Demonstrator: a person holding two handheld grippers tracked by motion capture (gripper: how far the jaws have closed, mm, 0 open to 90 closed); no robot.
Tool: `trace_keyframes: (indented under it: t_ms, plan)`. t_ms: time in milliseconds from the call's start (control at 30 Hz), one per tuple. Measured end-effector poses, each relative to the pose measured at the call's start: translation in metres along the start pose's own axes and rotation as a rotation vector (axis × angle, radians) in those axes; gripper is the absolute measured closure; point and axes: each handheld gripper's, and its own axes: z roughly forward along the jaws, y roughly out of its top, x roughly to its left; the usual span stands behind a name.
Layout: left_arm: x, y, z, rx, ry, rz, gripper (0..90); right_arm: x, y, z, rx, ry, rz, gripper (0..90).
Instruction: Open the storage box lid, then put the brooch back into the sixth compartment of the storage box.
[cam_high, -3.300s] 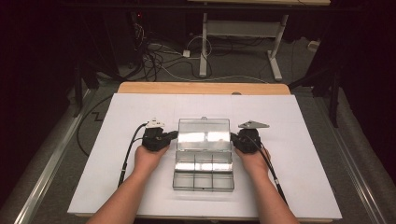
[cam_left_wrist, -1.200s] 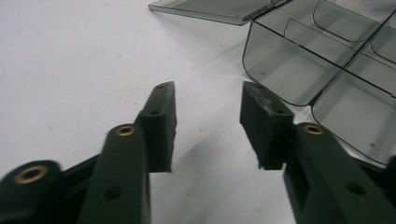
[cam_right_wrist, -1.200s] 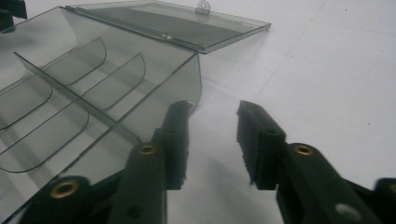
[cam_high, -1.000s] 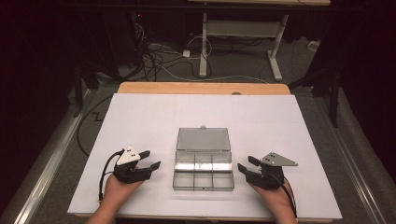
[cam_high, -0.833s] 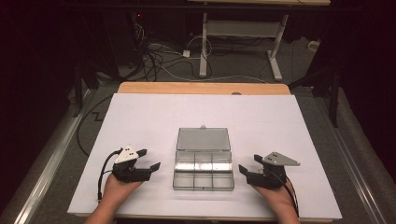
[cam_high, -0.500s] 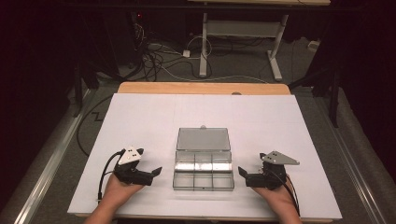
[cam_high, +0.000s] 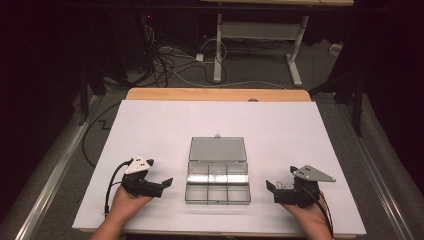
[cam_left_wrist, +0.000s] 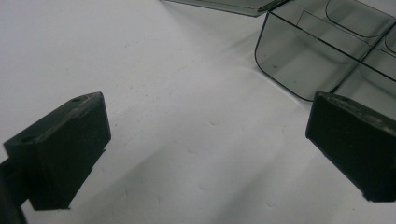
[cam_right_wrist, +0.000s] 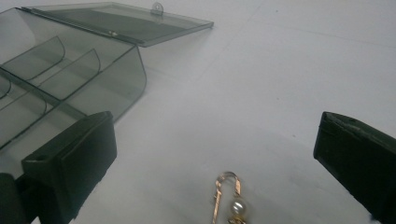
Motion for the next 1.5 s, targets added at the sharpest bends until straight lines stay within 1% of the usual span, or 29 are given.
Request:
trace_keyframes:
  t_ms: [100, 200, 333, 467, 633, 700, 733, 800, 933, 1000, 1100, 1167, 1267, 1400, 1500]
  plan:
    - [0.000, 0.000, 0.000, 0.000, 0.000, -0.002, 0.0, -0.003, -0.003, -0.005, 0.002, -0.013, -0.007, 0.2]
    - [0.001, 0.000, 0.001, 0.006, -0.003, 0.000, 0.0, -0.008, -0.006, -0.011, -0.002, -0.021, 0.007, 1.1]
    - [0.000, 0.000, 0.000, 0.000, -0.012, 0.004, 0.0, -0.014, -0.010, -0.018, -0.003, -0.030, 0.029, 2.7]
    - [0.000, -0.001, -0.001, -0.009, -0.013, 0.014, 0.0, -0.015, -0.015, -0.023, 0.002, -0.041, 0.044, 6.8]
    - [-0.001, -0.001, -0.001, -0.006, -0.013, 0.025, 0.0, -0.011, -0.021, -0.026, 0.025, -0.044, 0.043, 18.2]
    - [-0.001, -0.001, -0.001, -0.008, -0.014, 0.023, 0.0, -0.010, -0.022, -0.028, 0.029, -0.038, 0.046, 25.1]
    - [-0.001, -0.001, -0.001, -0.007, -0.015, 0.023, 0.0, -0.008, -0.022, -0.029, 0.032, -0.039, 0.055, 29.5]
    - [-0.001, -0.001, -0.001, -0.006, -0.019, 0.020, 0.0, -0.006, -0.024, -0.030, 0.034, -0.043, 0.052, 39.2]
    - [-0.001, 0.000, 0.000, -0.004, -0.024, 0.024, 0.0, -0.004, -0.026, -0.027, 0.065, -0.030, 0.051, 51.2]
    - [-0.001, 0.000, 0.000, -0.004, -0.024, 0.023, 0.0, -0.004, -0.026, -0.026, 0.070, -0.031, 0.053, 57.7]
    - [-0.001, -0.001, -0.001, -0.007, -0.024, 0.022, 0.0, -0.004, -0.027, -0.025, 0.071, -0.036, 0.060, 64.9]
    - [-0.001, 0.000, -0.001, -0.004, -0.024, 0.025, 0.0, -0.005, -0.028, -0.024, 0.076, -0.030, 0.066, 68.5]
    - [-0.001, 0.000, 0.000, 0.005, -0.023, 0.029, 0.4, -0.005, -0.028, -0.023, 0.085, -0.026, 0.059, 71.5]
    - [-0.002, 0.000, 0.000, 0.002, -0.015, 0.032, 0.4, -0.005, -0.028, -0.022, 0.094, -0.033, 0.067, 74.5]
    - [-0.003, -0.001, 0.000, -0.002, -0.012, 0.036, 0.4, -0.004, -0.028, -0.021, 0.100, -0.036, 0.057, 75.6]
